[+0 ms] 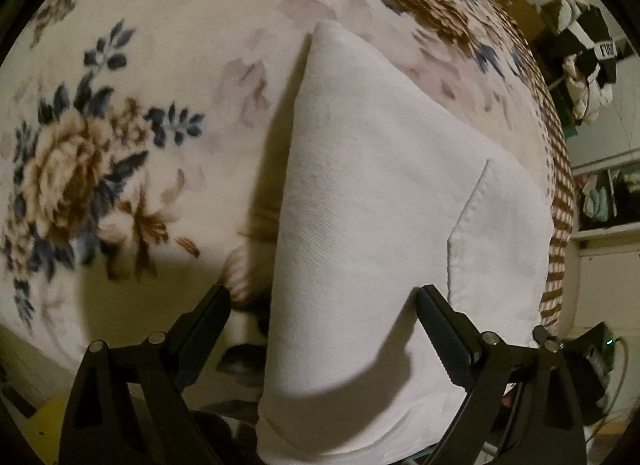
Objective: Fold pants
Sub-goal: 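Lift the folded white pants with both grippers and carry toward the jeans stack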
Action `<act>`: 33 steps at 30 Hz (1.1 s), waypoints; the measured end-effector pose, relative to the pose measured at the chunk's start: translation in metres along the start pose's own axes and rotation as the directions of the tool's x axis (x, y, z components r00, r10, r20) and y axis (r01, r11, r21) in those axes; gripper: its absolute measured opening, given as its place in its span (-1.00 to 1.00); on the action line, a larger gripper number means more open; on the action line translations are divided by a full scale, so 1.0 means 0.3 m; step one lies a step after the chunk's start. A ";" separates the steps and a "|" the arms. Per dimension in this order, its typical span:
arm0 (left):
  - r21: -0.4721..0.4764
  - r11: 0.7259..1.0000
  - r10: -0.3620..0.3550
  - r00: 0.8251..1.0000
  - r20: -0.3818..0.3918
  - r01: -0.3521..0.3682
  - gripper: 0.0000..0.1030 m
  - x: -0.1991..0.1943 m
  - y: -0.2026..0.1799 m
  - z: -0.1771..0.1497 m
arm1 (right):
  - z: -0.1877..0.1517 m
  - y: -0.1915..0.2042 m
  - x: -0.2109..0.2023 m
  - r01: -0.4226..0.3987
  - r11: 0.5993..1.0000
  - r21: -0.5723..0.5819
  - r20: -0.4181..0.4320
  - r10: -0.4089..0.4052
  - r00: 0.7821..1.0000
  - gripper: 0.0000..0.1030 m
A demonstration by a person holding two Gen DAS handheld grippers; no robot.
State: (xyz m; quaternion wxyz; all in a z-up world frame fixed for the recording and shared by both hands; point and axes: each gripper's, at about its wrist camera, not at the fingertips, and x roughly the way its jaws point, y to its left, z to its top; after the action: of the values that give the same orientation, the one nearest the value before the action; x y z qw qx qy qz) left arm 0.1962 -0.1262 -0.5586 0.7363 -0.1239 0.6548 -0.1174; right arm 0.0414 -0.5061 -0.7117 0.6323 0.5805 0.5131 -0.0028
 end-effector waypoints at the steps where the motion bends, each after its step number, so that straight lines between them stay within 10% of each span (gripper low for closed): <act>1: 0.001 1.000 -0.009 1.000 -0.004 0.009 0.83 0.003 0.003 -0.001 | -0.012 -0.005 0.022 -0.028 1.000 -0.003 -0.014 0.028 1.000 0.17; 5: 0.005 0.999 -0.033 0.999 -0.021 0.033 0.84 0.019 0.006 -0.008 | -0.041 0.018 0.097 -0.052 0.998 -0.039 -0.003 0.052 0.999 0.42; 17: -0.051 0.981 -0.188 0.982 -0.010 0.187 0.76 0.037 0.039 -0.002 | -0.032 0.129 0.170 -0.063 0.985 -0.162 -0.040 0.057 0.998 0.31; 18: -0.053 0.971 -0.233 0.972 0.013 0.233 0.28 0.027 0.044 -0.003 | -0.040 0.141 0.163 -0.046 0.982 -0.181 -0.028 0.042 0.999 0.17; 22: -0.016 0.962 -0.270 0.961 0.061 0.272 -0.38 -0.021 0.051 -0.033 | -0.070 0.192 0.162 -0.017 0.978 -0.210 -0.002 0.017 1.000 -0.39; 33: 0.016 0.941 -0.337 0.930 0.148 0.339 -0.62 -0.347 0.000 -0.033 | -0.163 0.399 0.007 -0.007 0.965 -0.261 0.032 0.016 0.999 -0.49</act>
State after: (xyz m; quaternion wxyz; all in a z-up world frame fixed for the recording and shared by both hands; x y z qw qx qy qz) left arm 0.1743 -0.0917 -0.4623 0.7513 -0.2467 0.5674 -0.2296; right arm 0.0826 -0.4298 -0.6157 0.7118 0.4952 0.4947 0.0585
